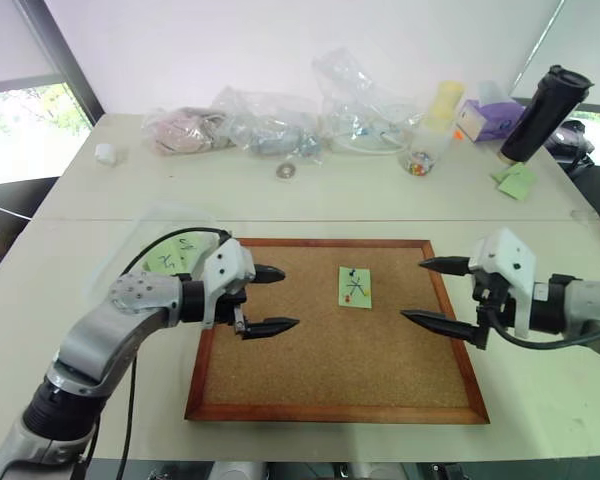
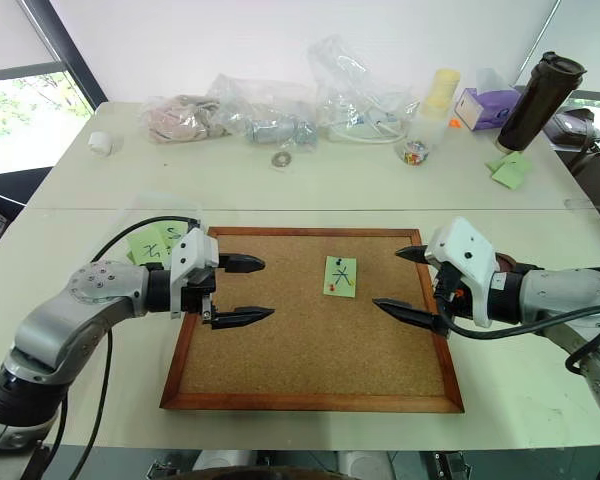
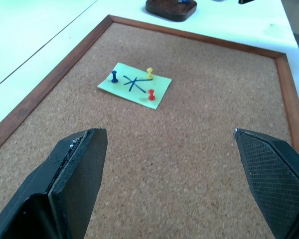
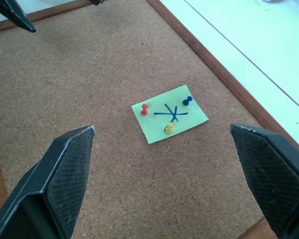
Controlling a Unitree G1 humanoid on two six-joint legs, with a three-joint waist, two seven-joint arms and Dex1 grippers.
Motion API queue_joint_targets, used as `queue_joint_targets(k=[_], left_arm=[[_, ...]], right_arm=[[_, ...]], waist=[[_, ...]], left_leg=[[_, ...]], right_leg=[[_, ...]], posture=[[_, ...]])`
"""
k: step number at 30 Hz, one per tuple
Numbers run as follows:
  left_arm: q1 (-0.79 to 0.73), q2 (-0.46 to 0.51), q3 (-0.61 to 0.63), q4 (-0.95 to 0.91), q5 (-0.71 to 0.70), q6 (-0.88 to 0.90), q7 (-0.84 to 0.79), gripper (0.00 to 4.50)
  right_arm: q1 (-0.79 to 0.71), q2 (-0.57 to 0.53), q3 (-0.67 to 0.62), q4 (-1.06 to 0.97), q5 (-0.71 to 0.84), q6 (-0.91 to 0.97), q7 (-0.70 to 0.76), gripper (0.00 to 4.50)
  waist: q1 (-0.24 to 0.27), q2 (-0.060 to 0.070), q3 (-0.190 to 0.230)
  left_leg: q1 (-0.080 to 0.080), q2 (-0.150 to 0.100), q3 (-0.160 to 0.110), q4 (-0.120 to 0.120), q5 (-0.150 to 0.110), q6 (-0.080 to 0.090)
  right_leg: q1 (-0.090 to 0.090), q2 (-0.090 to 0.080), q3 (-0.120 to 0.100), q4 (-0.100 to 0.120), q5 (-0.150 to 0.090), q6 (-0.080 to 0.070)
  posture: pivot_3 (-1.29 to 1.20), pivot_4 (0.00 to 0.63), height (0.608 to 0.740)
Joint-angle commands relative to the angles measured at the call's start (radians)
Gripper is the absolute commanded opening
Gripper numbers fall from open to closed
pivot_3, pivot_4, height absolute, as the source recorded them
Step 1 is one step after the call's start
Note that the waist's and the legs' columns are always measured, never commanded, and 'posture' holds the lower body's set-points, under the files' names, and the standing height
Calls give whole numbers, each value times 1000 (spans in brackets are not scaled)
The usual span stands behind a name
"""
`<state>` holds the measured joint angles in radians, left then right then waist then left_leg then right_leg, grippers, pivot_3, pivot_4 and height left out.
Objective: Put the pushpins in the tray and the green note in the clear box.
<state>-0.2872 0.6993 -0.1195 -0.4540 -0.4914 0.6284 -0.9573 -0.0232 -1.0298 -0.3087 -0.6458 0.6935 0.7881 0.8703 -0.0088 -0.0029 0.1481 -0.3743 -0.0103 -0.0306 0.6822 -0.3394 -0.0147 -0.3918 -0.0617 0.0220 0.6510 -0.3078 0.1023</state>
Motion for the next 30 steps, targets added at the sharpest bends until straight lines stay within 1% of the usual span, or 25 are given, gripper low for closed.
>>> queue_joint_targets(k=[1, 3, 8, 21, 30], left_arm=[[1, 11, 31, -26, -11, -13, 2, 4469], [-2, 4, 32, -24, -3, -13, 19, 4469], [-3, 1, 49, -42, -41, 4, 18, 4469], [42, 11, 29, -29, -4, -57, 8, 4469], [27, 9, 37, -40, -17, -32, 14, 4469]], right_arm=[[-19, -6, 0, -15, 2, -11, 4, 4500], [-22, -6, 5, -13, 1, -13, 5, 4500], [-23, -4, 9, -10, -1, -14, 6, 4500], [-26, -1, 14, -5, -6, -18, 6, 4500], [-37, 0, 21, -1, -7, -18, 4, 4500]], waist=[[0, 0, 0], [0, 0, 0], [0, 0, 0], [0, 0, 0], [0, 0, 0]], left_leg=[[0, 0, 0, 0, 0, 0], [0, 0, 0, 0, 0, 0], [0, 0, 0, 0, 0, 0], [0, 0, 0, 0, 0, 0], [0, 0, 0, 0, 0, 0]], right_leg=[[0, 0, 0, 0, 0, 0], [0, 0, 0, 0, 0, 0], [0, 0, 0, 0, 0, 0], [0, 0, 0, 0, 0, 0], [0, 0, 0, 0, 0, 0]], posture=[[0, 150, 740], [0, 150, 740], [0, 150, 740], [0, 150, 740], [0, 150, 740]])
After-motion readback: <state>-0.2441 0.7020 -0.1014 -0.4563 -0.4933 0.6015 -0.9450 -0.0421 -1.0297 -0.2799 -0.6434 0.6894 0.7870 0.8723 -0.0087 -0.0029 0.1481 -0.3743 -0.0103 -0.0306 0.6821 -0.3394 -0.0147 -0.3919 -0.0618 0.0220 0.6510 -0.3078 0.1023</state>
